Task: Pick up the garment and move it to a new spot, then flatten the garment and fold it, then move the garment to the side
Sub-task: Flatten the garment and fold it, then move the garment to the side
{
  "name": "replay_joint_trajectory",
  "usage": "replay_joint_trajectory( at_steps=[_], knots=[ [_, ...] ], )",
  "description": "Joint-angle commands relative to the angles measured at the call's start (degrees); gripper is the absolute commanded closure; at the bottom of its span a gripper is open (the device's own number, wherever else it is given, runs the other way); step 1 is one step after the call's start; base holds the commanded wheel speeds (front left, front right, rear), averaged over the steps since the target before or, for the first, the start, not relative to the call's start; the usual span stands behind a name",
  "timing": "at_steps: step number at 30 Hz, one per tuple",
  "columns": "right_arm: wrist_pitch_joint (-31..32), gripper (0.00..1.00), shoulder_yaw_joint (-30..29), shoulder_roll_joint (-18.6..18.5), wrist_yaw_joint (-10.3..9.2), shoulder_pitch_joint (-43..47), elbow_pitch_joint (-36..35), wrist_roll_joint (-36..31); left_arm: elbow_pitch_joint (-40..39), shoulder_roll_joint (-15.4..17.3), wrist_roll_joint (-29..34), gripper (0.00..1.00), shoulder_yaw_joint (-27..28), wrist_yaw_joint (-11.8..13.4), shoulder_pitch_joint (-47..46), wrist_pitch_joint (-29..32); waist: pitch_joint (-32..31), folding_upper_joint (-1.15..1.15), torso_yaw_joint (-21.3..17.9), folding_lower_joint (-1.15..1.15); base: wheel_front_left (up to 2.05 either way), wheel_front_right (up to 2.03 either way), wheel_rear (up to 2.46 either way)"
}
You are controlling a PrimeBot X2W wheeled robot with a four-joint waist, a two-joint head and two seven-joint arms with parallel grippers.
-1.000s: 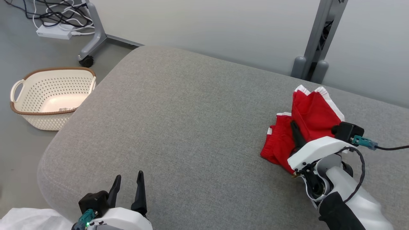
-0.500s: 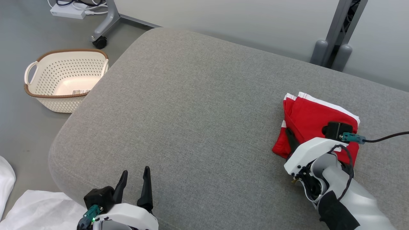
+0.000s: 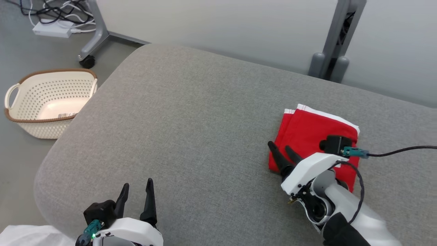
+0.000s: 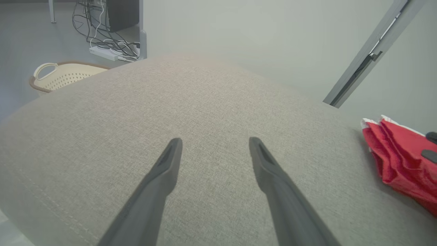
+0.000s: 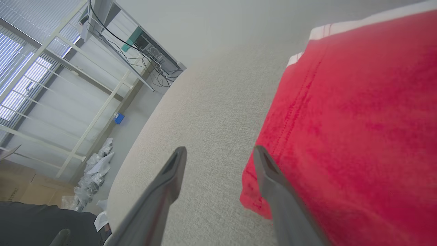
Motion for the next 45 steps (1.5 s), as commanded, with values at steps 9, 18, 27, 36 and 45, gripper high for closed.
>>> replay_joint_trajectory(
  at_steps=[9,18,27,36,45],
  knots=[
    [0.5,0.00,1.0,-0.5,0.09,4.0,-10.1,11.3,-4.3,0.2,6.6,0.00,1.3,-0.6,0.9,-0.2,-4.8,0.00,-8.2,0.00,0.00,0.00,0.00],
    [-7.2,0.00,-6.0,-11.0,0.08,3.7,-12.9,-8.1,-11.2,0.2,6.0,0.00,2.4,0.3,-0.4,-0.2,-5.5,0.00,-14.7,0.00,0.00,0.00,0.00],
    [-7.1,0.00,-33.8,-6.8,0.08,20.1,-30.3,-42.8,-15.1,0.2,10.1,0.00,4.5,-0.3,-0.3,-0.2,-4.7,0.00,-19.4,0.00,0.00,0.00,0.00],
    [-7.1,0.00,-39.9,-1.0,0.08,28.4,-36.1,-52.8,-15.3,0.2,14.3,0.00,3.8,0.4,2.7,-0.2,-4.7,0.00,-21.3,0.00,0.00,0.00,0.00],
    [-7.1,0.00,-39.8,-0.3,0.08,28.6,-35.7,-52.3,-15.7,0.2,14.9,0.00,1.9,0.7,3.5,-0.2,-3.8,0.00,-20.2,0.00,0.00,0.00,0.00]
  ],
)
